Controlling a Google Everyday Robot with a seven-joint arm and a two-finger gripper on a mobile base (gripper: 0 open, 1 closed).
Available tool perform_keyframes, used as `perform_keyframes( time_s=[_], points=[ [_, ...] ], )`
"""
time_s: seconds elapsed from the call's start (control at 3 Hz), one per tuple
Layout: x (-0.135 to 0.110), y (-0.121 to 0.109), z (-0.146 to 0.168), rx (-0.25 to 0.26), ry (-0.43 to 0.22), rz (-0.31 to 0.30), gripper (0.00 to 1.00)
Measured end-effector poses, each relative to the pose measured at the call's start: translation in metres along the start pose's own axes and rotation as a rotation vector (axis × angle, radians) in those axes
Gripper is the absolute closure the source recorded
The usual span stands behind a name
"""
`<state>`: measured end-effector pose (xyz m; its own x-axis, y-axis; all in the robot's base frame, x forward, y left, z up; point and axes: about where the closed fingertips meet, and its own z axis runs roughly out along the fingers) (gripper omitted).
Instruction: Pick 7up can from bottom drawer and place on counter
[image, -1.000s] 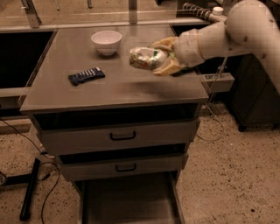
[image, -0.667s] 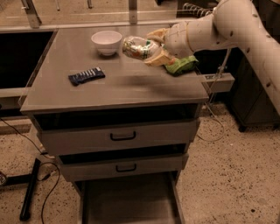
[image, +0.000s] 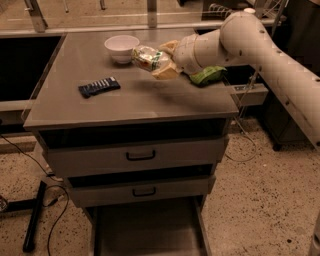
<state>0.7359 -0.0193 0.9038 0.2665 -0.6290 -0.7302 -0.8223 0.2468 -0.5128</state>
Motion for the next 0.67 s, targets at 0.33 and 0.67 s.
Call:
perform_keyframes(
  time_s=[0.33,0.67],
  points=[
    [0.0066,0.0188,0.0054,-0.023,0.025,0.037,1.00],
    [0.0073,0.0212,0.0072,-0.028,0.026,0.039,0.82]
  ],
)
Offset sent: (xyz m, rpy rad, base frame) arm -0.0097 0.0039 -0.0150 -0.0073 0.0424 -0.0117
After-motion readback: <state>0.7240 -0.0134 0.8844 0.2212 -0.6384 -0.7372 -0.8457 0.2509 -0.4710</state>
